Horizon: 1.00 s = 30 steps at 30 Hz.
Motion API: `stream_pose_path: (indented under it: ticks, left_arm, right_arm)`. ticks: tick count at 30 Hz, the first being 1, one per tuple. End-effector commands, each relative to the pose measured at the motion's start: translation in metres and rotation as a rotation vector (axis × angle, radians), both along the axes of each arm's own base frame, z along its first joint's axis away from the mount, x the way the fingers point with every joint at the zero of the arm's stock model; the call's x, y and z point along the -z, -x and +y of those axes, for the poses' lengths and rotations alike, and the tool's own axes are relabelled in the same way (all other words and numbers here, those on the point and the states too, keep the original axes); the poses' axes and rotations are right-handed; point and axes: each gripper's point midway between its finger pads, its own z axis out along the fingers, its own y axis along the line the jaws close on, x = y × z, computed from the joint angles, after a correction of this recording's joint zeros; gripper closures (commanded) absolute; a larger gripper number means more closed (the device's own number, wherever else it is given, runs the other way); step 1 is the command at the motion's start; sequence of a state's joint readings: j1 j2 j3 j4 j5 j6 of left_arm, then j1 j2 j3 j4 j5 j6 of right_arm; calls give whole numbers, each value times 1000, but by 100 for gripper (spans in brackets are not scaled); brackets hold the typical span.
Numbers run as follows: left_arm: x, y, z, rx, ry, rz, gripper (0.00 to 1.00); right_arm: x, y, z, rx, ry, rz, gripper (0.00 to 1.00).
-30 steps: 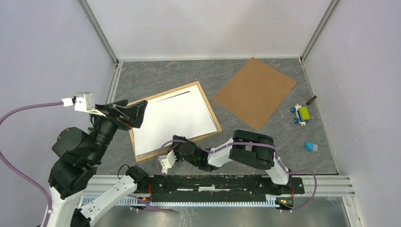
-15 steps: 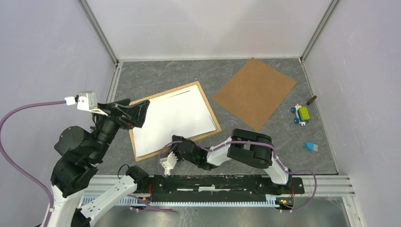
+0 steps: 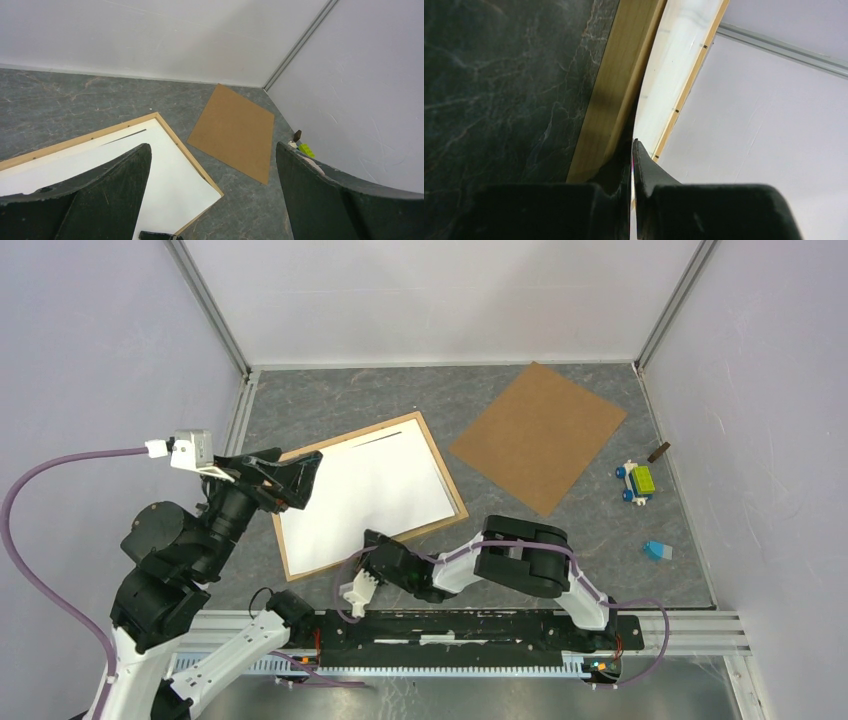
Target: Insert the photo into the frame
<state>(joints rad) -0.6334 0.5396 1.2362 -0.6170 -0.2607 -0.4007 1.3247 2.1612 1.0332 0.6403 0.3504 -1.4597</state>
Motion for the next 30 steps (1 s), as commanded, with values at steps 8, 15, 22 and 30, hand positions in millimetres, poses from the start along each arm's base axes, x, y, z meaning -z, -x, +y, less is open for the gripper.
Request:
stream_pose_path:
  ticks: [8, 15, 22, 30]
  left_arm:
    - [-10, 2, 0, 11, 5, -42, 0]
    - [-6, 0, -2, 9, 3, -32, 0]
    - [-1, -5, -13, 42, 14, -12, 0]
    - [-1, -3, -13, 46, 21, -17, 0]
  right_arm:
    - [-31, -18, 14, -22, -87, 68, 88]
    - [-54, -32, -1, 69, -229, 141, 65]
    - [-70, -54, -16, 257, -386, 202, 35]
    - [-60, -46, -28, 391, -524, 521, 2]
